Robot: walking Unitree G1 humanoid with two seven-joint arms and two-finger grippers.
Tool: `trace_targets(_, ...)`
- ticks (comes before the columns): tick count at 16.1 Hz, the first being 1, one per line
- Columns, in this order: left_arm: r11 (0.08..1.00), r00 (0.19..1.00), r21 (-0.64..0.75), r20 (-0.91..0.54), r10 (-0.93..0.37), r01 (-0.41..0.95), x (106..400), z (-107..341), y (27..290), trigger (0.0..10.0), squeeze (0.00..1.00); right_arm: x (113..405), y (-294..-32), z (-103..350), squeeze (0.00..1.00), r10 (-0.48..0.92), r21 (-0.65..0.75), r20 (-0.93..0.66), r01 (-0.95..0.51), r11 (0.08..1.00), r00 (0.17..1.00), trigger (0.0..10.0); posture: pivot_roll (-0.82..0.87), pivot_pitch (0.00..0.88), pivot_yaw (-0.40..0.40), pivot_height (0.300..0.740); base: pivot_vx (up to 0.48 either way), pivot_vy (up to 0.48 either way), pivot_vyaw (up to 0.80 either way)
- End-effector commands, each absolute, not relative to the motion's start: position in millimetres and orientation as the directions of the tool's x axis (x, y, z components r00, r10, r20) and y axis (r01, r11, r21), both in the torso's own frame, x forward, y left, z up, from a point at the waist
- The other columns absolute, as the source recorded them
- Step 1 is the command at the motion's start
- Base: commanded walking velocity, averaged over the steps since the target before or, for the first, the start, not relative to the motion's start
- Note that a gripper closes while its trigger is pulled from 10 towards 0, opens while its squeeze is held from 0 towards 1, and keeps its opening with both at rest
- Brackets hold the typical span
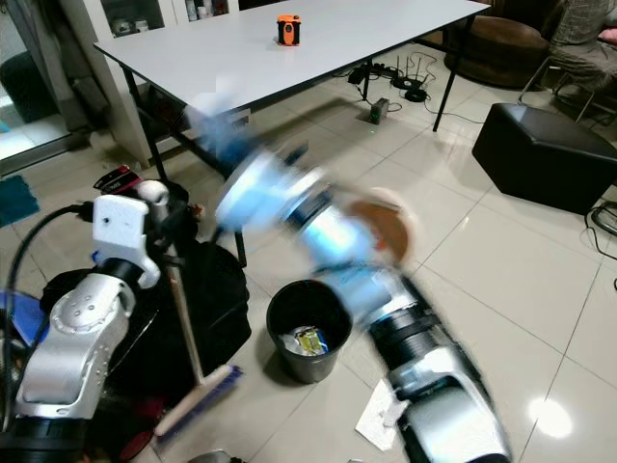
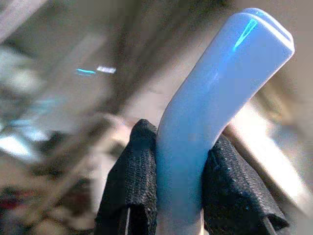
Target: Sweep floor
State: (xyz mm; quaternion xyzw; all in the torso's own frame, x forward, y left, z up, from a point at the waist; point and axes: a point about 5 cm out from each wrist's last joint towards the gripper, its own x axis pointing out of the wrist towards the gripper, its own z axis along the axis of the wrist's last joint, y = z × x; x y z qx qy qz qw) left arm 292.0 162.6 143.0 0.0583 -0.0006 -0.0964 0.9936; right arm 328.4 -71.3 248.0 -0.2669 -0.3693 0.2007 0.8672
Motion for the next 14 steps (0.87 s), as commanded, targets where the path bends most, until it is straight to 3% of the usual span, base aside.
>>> trace_targets(1,0.97,0.976,0.112,0.001,-0.218,0.217,289,145,158,10.0,0.0,328,-122,264,0.0,0.359,-0.516,0.587,-0.006,0.857,0.726,10.0,-0.1,0.0,0.032,0.74,0.0,0.0,0.0)
trace_targets(2,0.969,0.976,0.116,0.0,-0.22,0.218,289,145,157,10.0,0.0,327,-125,264,0.0,0.347,-0.51,0.587,0.002,0.86,0.731,10.0,-0.1,0.0,0.032,0.74,0.0,0.0,0.0)
trace_targets(5,0.957,0.964,0.12,-0.037,-0.263,0.265,283,138,157,10.0,0.0,315,-169,259,0.0,0.254,-0.514,0.546,0.08,0.854,0.799,10.0,-0.11,0.0,0.025,0.74,0.0,0.0,0.0)
trace_targets(8,0.953,0.96,0.124,-0.072,-0.27,0.278,276,130,163,10.0,0.0,307,-200,235,0.0,0.042,-0.509,0.453,0.22,0.832,0.89,10.0,-0.1,0.0,0.016,0.74,0.0,0.0,0.0)
trace_targets(11,0.952,0.957,0.107,-0.064,-0.282,0.288,278,133,156,10.0,0.0,297,-211,211,0.0,-0.049,-0.415,0.359,0.206,0.886,0.932,10.0,-0.1,0.0,0.018,0.74,0.0,0.0,0.0)
trace_targets(12,0.947,0.95,0.088,-0.066,-0.304,0.309,280,135,152,10.0,0.0,293,-209,203,0.0,-0.055,-0.35,0.32,0.172,0.921,0.946,10.0,-0.1,0.001,0.025,0.74,0.0,0.0,0.0)
trace_targets(14,0.943,0.946,0.076,-0.055,-0.321,0.324,282,139,149,10.0,0.0,291,-205,196,0.0,-0.031,-0.347,0.262,0.124,0.929,0.965,10.0,-0.11,0.0,0.034,0.74,0.0,0.0,0.0)
